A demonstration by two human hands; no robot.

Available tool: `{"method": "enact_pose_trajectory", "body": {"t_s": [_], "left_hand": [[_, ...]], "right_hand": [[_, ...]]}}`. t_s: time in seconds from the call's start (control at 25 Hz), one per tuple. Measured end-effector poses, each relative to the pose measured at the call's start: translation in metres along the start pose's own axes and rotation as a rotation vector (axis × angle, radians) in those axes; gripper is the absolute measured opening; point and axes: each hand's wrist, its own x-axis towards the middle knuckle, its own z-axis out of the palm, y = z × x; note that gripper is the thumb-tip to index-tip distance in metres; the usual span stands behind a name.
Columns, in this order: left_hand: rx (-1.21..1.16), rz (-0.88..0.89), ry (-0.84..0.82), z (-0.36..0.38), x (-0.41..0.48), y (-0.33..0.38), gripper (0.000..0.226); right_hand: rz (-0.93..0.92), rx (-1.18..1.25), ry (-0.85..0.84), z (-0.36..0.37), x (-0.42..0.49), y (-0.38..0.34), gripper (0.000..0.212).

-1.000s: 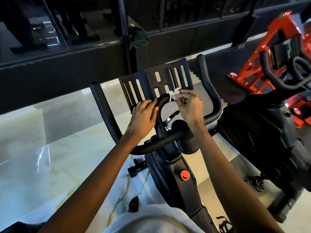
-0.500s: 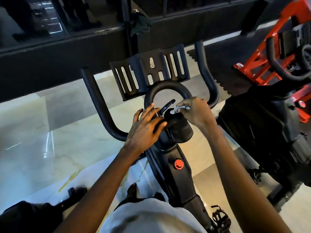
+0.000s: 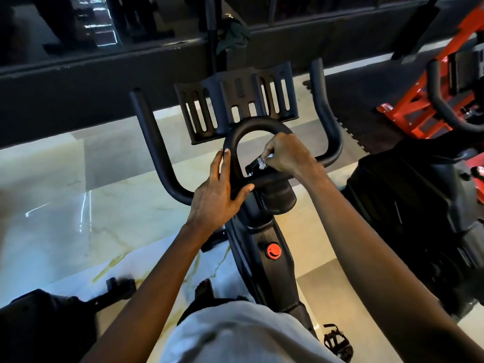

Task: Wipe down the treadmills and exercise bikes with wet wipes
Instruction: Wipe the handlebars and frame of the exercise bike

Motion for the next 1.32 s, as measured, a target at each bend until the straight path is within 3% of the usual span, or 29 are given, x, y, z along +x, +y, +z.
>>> {"method": "enact_pose_trajectory", "body": {"t_s": [0.08, 0.28, 0.44, 0.6, 0.92, 1.16, 1.32], "left_hand": [[0.026, 0.001, -0.015, -0.001, 0.001, 0.000, 0.094], [0.035, -0.003, -0.048, 0.000, 0.001, 0.000, 0.102], [0.030, -0.027, -0.050, -0.001, 0.001, 0.002, 0.103], [0.042, -0.069, -0.057, -0.001, 0.001, 0.006, 0.105], [0.130, -0.027, 0.020, 0.005, -0.005, -0.002, 0.101], [0.173, 0.008, 0.110, 0.009, -0.007, -0.005, 0.100], [0.146, -0.002, 0.097, 0.008, -0.006, -0.004, 0.100]], "right_hand": [[0.032, -0.037, 0.005, 0.004, 0.001, -0.005, 0.006], [-0.088, -0.040, -0.101, 0.001, -0.005, -0.010, 0.008], [0.005, -0.042, -0.071, -0.003, 0.002, -0.008, 0.005], [-0.026, 0.084, 0.075, -0.006, -0.025, 0.013, 0.010], [0.021, 0.340, 0.570, 0.051, -0.104, 0.027, 0.012], [-0.005, 0.273, 0.466, 0.087, -0.118, 0.032, 0.012], [-0.118, 0.196, 0.398, 0.090, -0.117, 0.025, 0.013]]}}
